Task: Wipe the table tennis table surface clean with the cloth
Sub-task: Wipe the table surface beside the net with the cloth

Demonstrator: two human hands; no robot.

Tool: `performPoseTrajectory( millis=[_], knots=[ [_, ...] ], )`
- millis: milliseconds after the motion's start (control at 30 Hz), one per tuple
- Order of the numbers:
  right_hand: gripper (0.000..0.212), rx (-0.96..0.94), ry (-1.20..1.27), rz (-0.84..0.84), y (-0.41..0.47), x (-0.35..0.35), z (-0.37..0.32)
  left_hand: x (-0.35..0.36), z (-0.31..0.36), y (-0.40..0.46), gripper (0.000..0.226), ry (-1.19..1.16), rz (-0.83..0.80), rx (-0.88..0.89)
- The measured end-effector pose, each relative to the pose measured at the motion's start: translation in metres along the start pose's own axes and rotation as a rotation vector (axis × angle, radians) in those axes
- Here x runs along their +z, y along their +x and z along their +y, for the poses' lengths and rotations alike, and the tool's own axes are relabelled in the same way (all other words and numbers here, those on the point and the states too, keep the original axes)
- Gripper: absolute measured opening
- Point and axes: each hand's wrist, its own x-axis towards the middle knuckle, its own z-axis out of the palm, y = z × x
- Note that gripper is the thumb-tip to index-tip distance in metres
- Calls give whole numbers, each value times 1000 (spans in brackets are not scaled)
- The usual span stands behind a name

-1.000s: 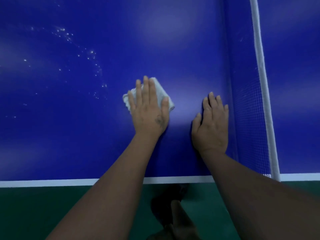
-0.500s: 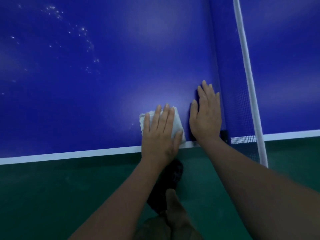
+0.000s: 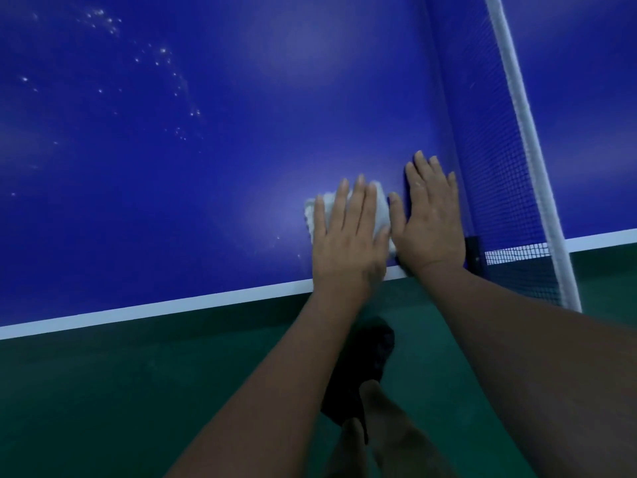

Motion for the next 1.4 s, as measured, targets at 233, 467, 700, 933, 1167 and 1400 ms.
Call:
performPoseTrajectory(
  millis=[233, 467, 700, 933, 1167, 1400],
  knots=[
    [59, 3, 30, 34, -1, 2, 0, -19, -99, 58, 68, -16, -28, -204],
    [57, -12, 36, 59, -2, 0, 1, -27, -55, -84, 65, 16, -43, -325],
    [59, -12, 30, 42, 0, 0, 1, -25, -84, -23, 66, 81, -46, -278],
    [58, -17, 8, 55, 0, 1, 0, -20, -13, -73, 69, -11, -73, -143],
    [59, -10, -4, 38, 0, 0, 0, -17, -87, 29, 68, -17, -42, -113],
    [57, -15, -8, 45, 0, 0, 1, -37, -107, -43, 68, 9, -31, -482]
  ],
)
